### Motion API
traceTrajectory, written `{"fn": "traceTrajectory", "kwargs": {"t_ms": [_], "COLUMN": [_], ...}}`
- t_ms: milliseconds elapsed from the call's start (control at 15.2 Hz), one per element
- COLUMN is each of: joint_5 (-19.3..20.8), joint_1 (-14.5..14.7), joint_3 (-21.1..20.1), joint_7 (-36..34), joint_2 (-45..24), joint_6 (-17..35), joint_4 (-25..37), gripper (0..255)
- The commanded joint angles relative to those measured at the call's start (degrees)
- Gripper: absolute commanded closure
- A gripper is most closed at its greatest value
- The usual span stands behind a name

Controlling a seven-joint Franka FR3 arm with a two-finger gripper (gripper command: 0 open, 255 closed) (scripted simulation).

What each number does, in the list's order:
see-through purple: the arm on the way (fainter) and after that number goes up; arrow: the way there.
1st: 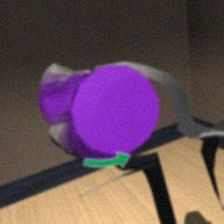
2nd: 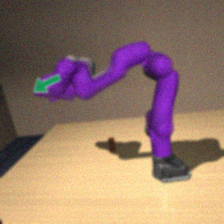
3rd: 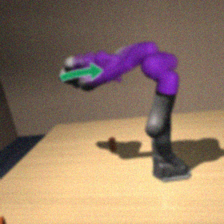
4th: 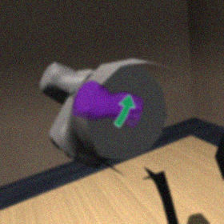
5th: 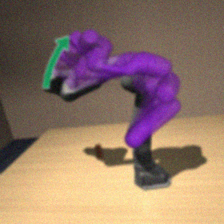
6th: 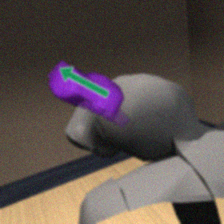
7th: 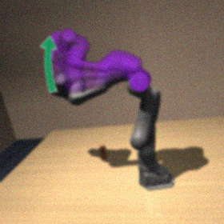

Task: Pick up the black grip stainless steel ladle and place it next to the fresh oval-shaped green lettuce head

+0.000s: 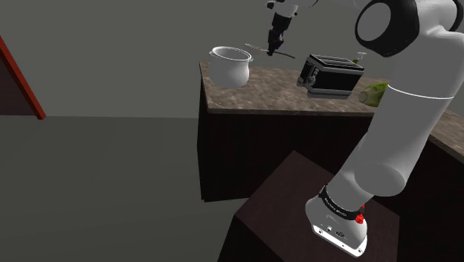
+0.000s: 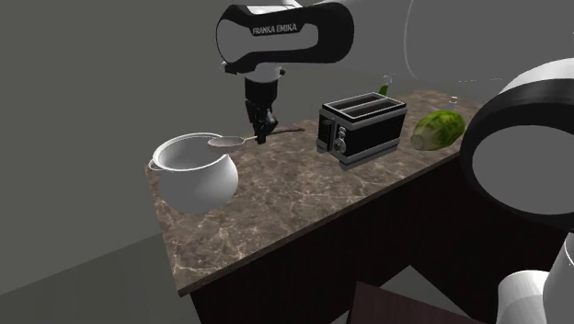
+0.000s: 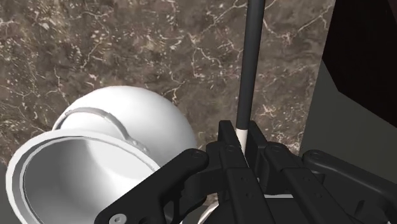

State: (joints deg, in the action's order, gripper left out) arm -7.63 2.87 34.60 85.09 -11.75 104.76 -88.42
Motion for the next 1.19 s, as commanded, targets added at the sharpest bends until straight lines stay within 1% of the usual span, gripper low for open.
{"fn": "traceTrajectory", "kwargs": {"t_ms": [0,264,528,792,1122], "joint_5": [0.77,2.49,3.82,4.65,4.72], "joint_1": [-0.57,-2.19,-4.19,-6.48,-9.59], "joint_3": [0.72,2.53,4.49,6.68,9.83], "joint_7": [1.35,4.91,8.84,13.24,19.52], "joint_2": [1.81,5.78,8.85,10.96,12.07], "joint_6": [0.15,1.22,1.81,2.01,1.81], "joint_4": [-1.75,-6.25,-9.45,-11.46,-12.38], "gripper": [255,255,255,255,255]}}
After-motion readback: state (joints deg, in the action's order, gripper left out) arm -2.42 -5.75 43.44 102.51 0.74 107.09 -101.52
